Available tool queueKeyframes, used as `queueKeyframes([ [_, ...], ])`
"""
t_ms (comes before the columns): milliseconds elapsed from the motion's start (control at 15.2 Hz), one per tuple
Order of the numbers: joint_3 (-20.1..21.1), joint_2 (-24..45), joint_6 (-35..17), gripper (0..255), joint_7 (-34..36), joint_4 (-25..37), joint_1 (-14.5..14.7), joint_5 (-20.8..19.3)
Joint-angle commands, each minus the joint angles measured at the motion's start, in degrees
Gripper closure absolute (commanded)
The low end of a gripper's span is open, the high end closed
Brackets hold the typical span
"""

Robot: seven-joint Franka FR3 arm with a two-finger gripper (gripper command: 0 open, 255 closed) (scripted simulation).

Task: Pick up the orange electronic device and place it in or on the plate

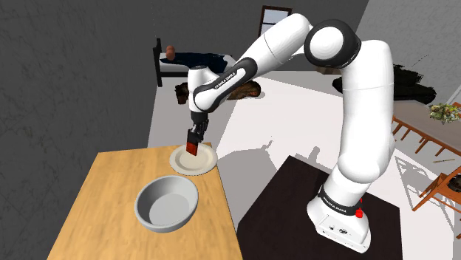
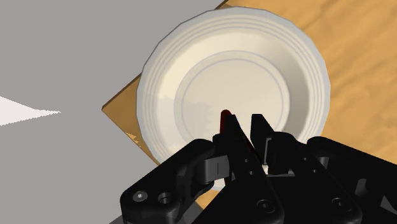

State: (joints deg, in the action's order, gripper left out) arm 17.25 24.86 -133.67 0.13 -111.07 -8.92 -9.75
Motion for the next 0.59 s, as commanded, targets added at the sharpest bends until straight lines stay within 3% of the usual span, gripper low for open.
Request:
queueKeyframes([
  [0, 0.0, 0.0, 0.0, 255, 0.0, 0.0, 0.0, 0.0],
  [66, 0.0, 0.0, 0.0, 0, 0.0, 0.0, 0.0, 0.0],
  [396, 0.0, 0.0, 0.0, 0, 0.0, 0.0, 0.0, 0.0],
  [528, 0.6, -2.4, 3.0, 0, -0.7, 0.7, -0.4, 1.1],
])
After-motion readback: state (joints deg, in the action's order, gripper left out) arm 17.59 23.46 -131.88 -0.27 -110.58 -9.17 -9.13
